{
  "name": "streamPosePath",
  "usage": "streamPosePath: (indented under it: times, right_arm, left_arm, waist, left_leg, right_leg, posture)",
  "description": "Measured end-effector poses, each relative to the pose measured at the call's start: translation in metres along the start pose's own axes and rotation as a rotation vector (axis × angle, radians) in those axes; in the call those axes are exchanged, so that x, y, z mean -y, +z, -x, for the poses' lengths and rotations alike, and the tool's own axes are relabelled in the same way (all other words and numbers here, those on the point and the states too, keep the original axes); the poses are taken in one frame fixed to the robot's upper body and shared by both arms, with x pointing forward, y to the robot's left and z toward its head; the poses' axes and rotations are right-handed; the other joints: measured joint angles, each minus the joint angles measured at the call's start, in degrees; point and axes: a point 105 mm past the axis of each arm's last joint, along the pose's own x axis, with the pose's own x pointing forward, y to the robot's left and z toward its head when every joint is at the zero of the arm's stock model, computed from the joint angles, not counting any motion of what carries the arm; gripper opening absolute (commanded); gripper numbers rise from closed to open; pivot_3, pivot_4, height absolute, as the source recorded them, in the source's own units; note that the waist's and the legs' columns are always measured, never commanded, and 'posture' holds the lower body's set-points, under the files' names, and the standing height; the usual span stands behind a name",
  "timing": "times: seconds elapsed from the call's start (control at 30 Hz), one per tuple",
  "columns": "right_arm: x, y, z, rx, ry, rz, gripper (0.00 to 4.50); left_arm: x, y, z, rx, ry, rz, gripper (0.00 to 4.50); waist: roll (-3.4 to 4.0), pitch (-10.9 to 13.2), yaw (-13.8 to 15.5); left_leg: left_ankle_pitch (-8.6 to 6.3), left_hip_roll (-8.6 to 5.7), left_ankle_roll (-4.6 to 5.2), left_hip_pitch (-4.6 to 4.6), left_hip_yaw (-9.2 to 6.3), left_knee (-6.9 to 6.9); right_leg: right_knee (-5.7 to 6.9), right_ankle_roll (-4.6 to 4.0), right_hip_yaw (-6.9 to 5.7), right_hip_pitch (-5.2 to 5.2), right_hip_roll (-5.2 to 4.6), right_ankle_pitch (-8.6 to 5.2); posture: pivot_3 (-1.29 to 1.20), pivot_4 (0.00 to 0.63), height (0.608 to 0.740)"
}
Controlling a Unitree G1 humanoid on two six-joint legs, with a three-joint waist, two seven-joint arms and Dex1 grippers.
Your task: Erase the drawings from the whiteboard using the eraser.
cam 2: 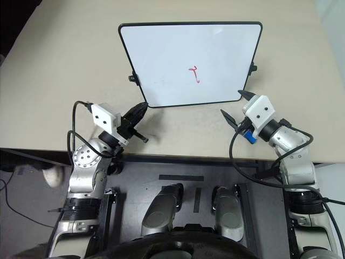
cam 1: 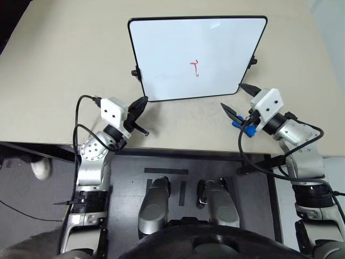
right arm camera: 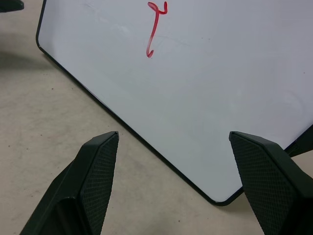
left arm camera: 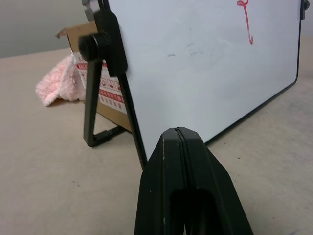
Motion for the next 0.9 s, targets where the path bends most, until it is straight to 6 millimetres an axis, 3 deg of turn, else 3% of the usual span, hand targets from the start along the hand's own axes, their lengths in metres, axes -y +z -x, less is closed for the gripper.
streamPosePath:
  times: [0.17,0.53,0.63,0.9]
  right_arm:
    - [-0.005,-0.002,0.003,-0.002,0.001,-0.012,3.81]
    - [-0.007,-0.003,0.008,-0.028,0.024,-0.008,3.81]
    - [-0.008,-0.003,0.008,-0.029,0.037,-0.01,3.81]
    - [-0.004,-0.004,0.001,-0.023,0.062,-0.002,3.81]
  left_arm:
    - [0.0,0.005,-0.004,0.014,-0.019,-0.01,0.0]
    - [0.003,0.009,-0.014,0.043,-0.03,0.004,0.0]
    - [0.005,0.009,-0.015,0.053,-0.023,0.012,0.0]
    - [0.008,0.004,-0.007,0.046,0.001,0.026,0.0]
  waist:
    - [0.0,0.0,-0.03]
    - [0.0,0.0,-0.08]
    - [0.0,0.0,-0.08]
    - [0.0,0.0,-0.07]
  left_leg:
    - [-0.04,-0.01,0.04,0.03,0.0,0.0]
    - [-0.04,-0.01,0.03,0.03,0.02,0.0]
    - [-0.04,-0.01,0.02,0.03,0.02,0.0]
    - [-0.04,-0.01,0.05,0.02,0.01,0.0]
  right_leg:
    - [-0.03,0.01,0.9,-0.01,0.5,-0.01]
    - [-0.04,0.08,0.98,-0.02,0.56,-0.05]
    - [-0.03,0.57,0.98,-0.02,0.56,-0.34]
    - [-0.02,0.54,1.0,-0.02,0.57,-0.33]
  posture:
    - [0.0,0.15,0.74]
    - [0.0,0.15,0.74]
    - [0.0,0.15,0.74]
    - [0.0,0.15,0.74]
